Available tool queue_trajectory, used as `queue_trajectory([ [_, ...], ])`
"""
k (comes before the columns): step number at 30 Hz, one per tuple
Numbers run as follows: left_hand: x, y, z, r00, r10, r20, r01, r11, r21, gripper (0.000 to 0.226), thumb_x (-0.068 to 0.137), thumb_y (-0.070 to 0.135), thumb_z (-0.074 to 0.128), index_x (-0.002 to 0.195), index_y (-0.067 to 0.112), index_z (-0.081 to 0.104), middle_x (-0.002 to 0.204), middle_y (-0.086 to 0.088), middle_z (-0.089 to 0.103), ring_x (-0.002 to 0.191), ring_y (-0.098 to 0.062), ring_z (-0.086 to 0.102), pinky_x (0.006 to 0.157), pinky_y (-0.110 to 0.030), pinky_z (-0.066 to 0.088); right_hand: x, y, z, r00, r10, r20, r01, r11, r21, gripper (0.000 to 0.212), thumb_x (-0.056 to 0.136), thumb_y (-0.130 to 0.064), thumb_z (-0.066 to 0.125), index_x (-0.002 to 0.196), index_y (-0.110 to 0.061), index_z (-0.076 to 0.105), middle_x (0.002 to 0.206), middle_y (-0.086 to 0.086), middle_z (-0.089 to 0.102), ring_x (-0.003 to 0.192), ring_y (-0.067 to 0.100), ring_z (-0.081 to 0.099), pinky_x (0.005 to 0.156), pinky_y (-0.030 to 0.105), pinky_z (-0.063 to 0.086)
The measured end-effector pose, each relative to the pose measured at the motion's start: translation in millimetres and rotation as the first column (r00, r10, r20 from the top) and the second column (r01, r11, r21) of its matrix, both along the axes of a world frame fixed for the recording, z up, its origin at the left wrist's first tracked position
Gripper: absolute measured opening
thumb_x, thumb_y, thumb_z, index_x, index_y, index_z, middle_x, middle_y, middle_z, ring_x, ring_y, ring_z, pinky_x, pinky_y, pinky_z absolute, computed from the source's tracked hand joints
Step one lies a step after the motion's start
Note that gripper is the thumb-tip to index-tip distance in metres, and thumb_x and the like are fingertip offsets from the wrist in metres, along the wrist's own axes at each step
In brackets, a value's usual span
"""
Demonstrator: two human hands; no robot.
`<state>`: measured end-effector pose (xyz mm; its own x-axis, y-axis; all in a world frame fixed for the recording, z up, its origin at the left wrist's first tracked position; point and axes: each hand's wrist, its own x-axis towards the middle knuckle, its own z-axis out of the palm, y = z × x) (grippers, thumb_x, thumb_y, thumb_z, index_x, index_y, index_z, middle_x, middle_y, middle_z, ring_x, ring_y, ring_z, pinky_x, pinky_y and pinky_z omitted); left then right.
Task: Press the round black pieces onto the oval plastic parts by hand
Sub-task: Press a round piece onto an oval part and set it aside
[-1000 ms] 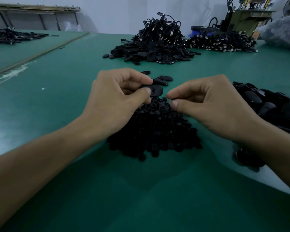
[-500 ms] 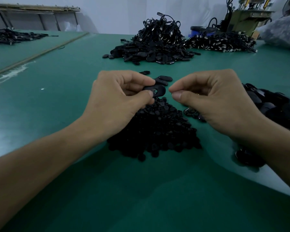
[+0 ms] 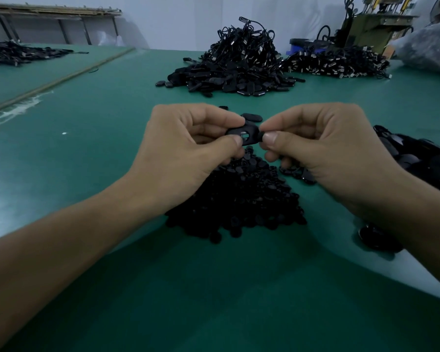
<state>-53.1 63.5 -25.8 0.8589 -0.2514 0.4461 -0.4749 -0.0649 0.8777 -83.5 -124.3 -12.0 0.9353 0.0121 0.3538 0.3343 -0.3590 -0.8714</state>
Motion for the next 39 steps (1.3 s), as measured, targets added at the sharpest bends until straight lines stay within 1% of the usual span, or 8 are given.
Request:
queue_trajectory([
  [9, -1, 0, 2, 0.999, -0.022, -0.043, 0.02, 0.999, -0.041, 0.024, 0.083, -0.006, 0.074, 0.091, 0.017, 0.073, 0.074, -0.001, 0.077, 0.07, -0.015, 0.075, 0.064, -0.019, 0.057, 2, 0, 1, 0.998, 0.066, -0.014, -0.064, 0.992, 0.11, 0.019, 0.088, -0.001, 0.071, 0.089, -0.02, 0.075, 0.073, 0.004, 0.074, 0.067, 0.011, 0.069, 0.064, 0.018, 0.053],
  [17, -4, -3, 3, 1.0, -0.019, -0.018, 0.019, 0.999, -0.026, 0.026, 0.08, -0.007, 0.076, 0.09, 0.017, 0.073, 0.08, -0.003, 0.077, 0.07, -0.011, 0.074, 0.066, -0.019, 0.057, -3, 7, 1, 0.99, 0.019, 0.139, -0.014, 0.999, -0.036, 0.017, 0.087, -0.005, 0.075, 0.086, -0.018, 0.065, 0.073, 0.004, 0.074, 0.064, 0.014, 0.072, 0.061, 0.019, 0.056],
  [20, -5, -4, 3, 1.0, -0.015, 0.0, 0.015, 1.0, -0.01, 0.026, 0.08, -0.006, 0.077, 0.09, 0.018, 0.074, 0.083, -0.004, 0.078, 0.072, -0.012, 0.074, 0.069, -0.02, 0.058, -5, 8, 1, 0.986, 0.007, 0.166, 0.003, 0.998, -0.059, 0.021, 0.087, -0.006, 0.075, 0.082, -0.02, 0.059, 0.073, 0.005, 0.073, 0.064, 0.016, 0.072, 0.063, 0.027, 0.06],
  [22, -5, -4, 3, 1.0, -0.014, 0.012, 0.014, 1.0, -0.003, 0.027, 0.08, -0.005, 0.077, 0.09, 0.019, 0.074, 0.084, -0.003, 0.078, 0.074, -0.012, 0.074, 0.072, -0.021, 0.058, -6, 8, 1, 0.982, -0.012, 0.186, 0.032, 0.994, -0.105, 0.021, 0.085, -0.011, 0.075, 0.081, -0.021, 0.057, 0.072, 0.003, 0.073, 0.065, 0.017, 0.073, 0.066, 0.039, 0.063],
  [25, -6, -4, 3, 0.999, -0.021, 0.033, 0.02, 1.0, 0.014, 0.027, 0.08, -0.006, 0.077, 0.091, 0.018, 0.074, 0.084, -0.001, 0.078, 0.074, -0.009, 0.073, 0.074, -0.021, 0.058, -7, 10, 1, 0.979, -0.038, 0.202, 0.073, 0.983, -0.166, 0.018, 0.082, -0.019, 0.073, 0.081, -0.023, 0.056, 0.071, -0.001, 0.073, 0.066, 0.019, 0.072, 0.068, 0.05, 0.06],
  [29, -5, -4, 1, 0.996, -0.024, 0.081, 0.018, 0.998, 0.064, 0.028, 0.081, -0.004, 0.078, 0.092, 0.021, 0.073, 0.082, 0.003, 0.077, 0.075, -0.006, 0.072, 0.075, -0.02, 0.058, -6, 10, 1, 0.977, -0.05, 0.206, 0.089, 0.979, -0.184, 0.019, 0.079, -0.024, 0.072, 0.077, -0.026, 0.053, 0.073, 0.001, 0.072, 0.067, 0.02, 0.072, 0.066, 0.049, 0.059],
  [33, -3, -4, 0, 0.988, -0.004, 0.156, -0.017, 0.991, 0.131, 0.022, 0.077, 0.01, 0.075, 0.091, 0.026, 0.072, 0.08, 0.008, 0.076, 0.073, -0.003, 0.071, 0.07, -0.016, 0.053, -4, 10, -2, 0.976, -0.049, 0.211, 0.093, 0.974, -0.204, 0.024, 0.078, -0.023, 0.074, 0.073, -0.028, 0.052, 0.073, 0.005, 0.071, 0.065, 0.025, 0.07, 0.062, 0.051, 0.058],
  [39, -1, -2, -4, 0.948, 0.036, 0.318, -0.118, 0.963, 0.243, 0.017, 0.085, 0.01, 0.075, 0.095, 0.023, 0.071, 0.08, 0.009, 0.074, 0.072, -0.007, 0.072, 0.067, -0.018, 0.055, -6, 13, -5, 0.98, 0.0, 0.201, 0.045, 0.975, -0.219, 0.017, 0.082, -0.018, 0.067, 0.076, -0.028, 0.054, 0.072, -0.006, 0.073, 0.065, 0.011, 0.072, 0.063, 0.044, 0.061],
])
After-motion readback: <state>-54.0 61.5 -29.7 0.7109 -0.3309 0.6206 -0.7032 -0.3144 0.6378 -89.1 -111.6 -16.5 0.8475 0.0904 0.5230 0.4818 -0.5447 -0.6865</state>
